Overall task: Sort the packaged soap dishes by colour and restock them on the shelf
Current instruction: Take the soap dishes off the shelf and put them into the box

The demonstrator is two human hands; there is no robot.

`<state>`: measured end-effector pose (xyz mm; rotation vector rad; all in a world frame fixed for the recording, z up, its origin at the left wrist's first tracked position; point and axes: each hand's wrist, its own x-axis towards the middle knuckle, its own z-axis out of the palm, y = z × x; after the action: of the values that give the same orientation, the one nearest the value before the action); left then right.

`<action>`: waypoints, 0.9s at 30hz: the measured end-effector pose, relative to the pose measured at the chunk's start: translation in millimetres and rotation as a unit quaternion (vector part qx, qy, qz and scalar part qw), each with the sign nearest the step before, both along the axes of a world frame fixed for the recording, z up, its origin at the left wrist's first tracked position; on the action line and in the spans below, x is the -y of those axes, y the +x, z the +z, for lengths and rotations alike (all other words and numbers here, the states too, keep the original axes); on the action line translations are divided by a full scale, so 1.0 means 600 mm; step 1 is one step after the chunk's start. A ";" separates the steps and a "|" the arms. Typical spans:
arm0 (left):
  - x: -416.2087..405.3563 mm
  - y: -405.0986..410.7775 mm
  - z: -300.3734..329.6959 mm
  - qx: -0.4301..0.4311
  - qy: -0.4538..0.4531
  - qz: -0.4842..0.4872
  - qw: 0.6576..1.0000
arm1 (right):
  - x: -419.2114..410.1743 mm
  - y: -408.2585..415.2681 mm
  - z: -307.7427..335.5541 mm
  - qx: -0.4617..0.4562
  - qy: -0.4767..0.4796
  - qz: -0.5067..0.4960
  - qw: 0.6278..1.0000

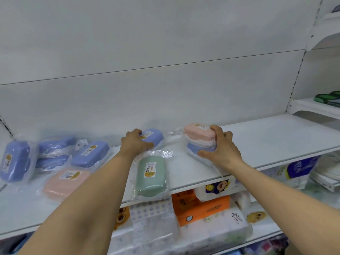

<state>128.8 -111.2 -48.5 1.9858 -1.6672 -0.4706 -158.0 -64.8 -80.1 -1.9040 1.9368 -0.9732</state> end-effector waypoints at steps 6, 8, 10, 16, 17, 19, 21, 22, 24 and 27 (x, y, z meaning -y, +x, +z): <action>-0.048 0.031 0.034 -0.005 -0.140 0.061 0.988 | -0.028 0.022 0.030 0.023 -0.076 0.006 0.997; -0.091 0.038 0.050 -0.019 -0.166 0.073 0.983 | -0.049 0.036 0.046 0.028 -0.109 0.015 0.993; -0.143 0.051 0.056 -0.030 -0.198 0.079 0.977 | -0.073 0.060 0.066 0.033 -0.137 0.030 0.990; -0.309 0.152 0.038 -0.116 -0.269 0.118 0.949 | -0.155 0.197 0.112 0.054 -0.180 0.089 0.978; -0.341 0.177 0.032 -0.132 -0.274 0.131 0.944 | -0.170 0.230 0.115 0.057 -0.180 0.102 0.977; -0.403 0.236 0.017 -0.145 -0.274 0.156 0.938 | -0.206 0.302 0.117 0.061 -0.177 0.131 0.974; -0.462 0.301 0.003 -0.140 -0.270 0.178 0.936 | -0.244 0.378 0.115 0.070 -0.167 0.162 0.970; -0.496 0.344 -0.003 -0.134 -0.266 0.191 0.935 | -0.266 0.427 0.110 0.074 -0.160 0.176 0.968; -0.542 0.399 -0.009 -0.117 -0.253 0.210 0.937 | -0.298 0.492 0.102 0.076 -0.148 0.199 0.966; -0.634 0.521 -0.017 -0.095 -0.237 0.244 0.935 | -0.363 0.633 0.077 0.087 -0.121 0.230 0.962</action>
<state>441.5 269.1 -58.4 1.8231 -0.9928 -0.0584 221.6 152.8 -33.9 -2.1744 1.2392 -1.2156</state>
